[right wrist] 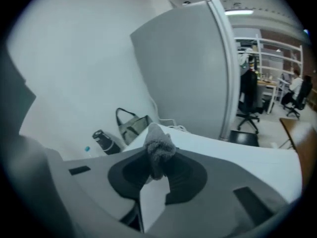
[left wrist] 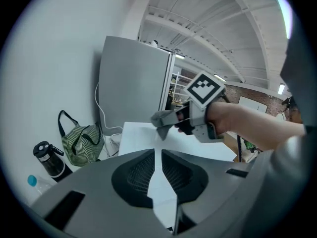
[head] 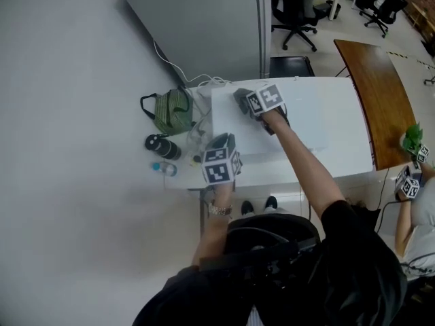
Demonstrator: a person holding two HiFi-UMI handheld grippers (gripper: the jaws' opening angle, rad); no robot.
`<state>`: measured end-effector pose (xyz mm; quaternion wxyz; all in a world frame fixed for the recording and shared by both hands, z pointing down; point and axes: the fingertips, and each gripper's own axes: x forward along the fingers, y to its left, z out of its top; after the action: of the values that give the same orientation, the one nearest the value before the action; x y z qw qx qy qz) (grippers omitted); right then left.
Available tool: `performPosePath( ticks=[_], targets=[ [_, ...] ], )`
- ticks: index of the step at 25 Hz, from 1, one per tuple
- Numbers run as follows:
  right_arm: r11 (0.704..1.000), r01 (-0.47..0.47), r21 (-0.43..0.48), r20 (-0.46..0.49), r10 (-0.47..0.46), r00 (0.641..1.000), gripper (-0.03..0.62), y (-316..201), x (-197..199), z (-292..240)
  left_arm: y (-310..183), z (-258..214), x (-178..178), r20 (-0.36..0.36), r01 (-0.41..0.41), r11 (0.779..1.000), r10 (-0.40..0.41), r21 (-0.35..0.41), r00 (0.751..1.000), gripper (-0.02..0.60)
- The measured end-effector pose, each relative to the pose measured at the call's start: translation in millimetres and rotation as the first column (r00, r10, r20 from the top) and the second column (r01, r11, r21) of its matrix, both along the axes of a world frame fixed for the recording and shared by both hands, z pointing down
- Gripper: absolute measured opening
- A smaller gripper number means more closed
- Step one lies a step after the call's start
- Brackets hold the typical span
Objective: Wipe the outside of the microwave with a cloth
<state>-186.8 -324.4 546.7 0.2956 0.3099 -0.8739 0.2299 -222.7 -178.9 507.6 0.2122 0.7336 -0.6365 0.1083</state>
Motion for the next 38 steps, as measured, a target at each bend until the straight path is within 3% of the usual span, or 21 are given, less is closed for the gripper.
performPosePath(
  ticks=[4,6,9,13,18,24,28,30,32,35,38],
  targets=[
    [0.980,0.149,-0.132,-0.028,-0.154,0.988,0.063,57.5,-92.5,31.7,4.0,1.1,0.6,0.001,0.000,1.000,0.000,-0.011,1.000,0.048],
    [0.974,0.177,-0.140,-0.084,-0.190,0.978,0.063,64.7,-105.1,45.5,2.8,1.9,3.4,0.002,-0.008,1.000,0.008,-0.016,1.000,0.048],
    [0.972,0.170,-0.165,-0.154,-0.196,0.969,0.063,61.3,-87.7,67.3,0.3,3.1,7.9,0.004,-0.020,1.000,0.020,-0.024,1.000,0.048],
    [0.983,0.079,-0.165,-0.159,-0.106,0.982,0.063,35.1,-29.4,71.3,-2.3,4.8,13.4,0.006,-0.035,0.999,0.035,-0.034,0.999,0.048],
    [0.986,-0.105,-0.129,-0.207,0.077,0.975,0.064,2.6,97.8,73.6,-4.4,6.7,19.2,0.009,-0.050,0.998,0.050,-0.047,0.999,0.048],
    [0.925,-0.368,-0.093,-0.206,0.344,0.916,0.063,-13.8,261.7,70.6,-7.0,8.9,26.8,0.011,-0.069,0.996,0.070,-0.062,0.997,0.048],
    [0.896,-0.440,-0.065,-0.218,0.418,0.882,0.064,-14.7,290.7,71.6,-9.3,10.1,32.8,0.011,-0.084,0.994,0.085,-0.071,0.996,0.048],
    [0.895,-0.444,-0.034,-0.254,0.422,0.870,0.064,-12.4,282.1,67.7,-10.0,10.8,35.3,0.012,-0.090,0.993,0.092,-0.076,0.996,0.048],
    [0.920,-0.391,-0.038,-0.254,0.370,0.894,0.065,-2.9,246.4,63.2,-9.7,11.7,36.1,0.013,-0.093,0.992,0.094,-0.082,0.995,0.048],
    [0.980,-0.198,-0.023,-0.165,0.192,0.967,0.066,17.6,141.7,41.7,-5.2,14.1,31.3,0.021,-0.082,0.992,0.085,-0.098,0.996,0.048],
    [0.997,-0.002,0.072,-0.073,0.008,0.997,0.066,43.2,34.0,7.8,3.4,21.5,12.7,0.037,-0.040,0.992,0.044,-0.119,0.998,0.048]
  ],
)
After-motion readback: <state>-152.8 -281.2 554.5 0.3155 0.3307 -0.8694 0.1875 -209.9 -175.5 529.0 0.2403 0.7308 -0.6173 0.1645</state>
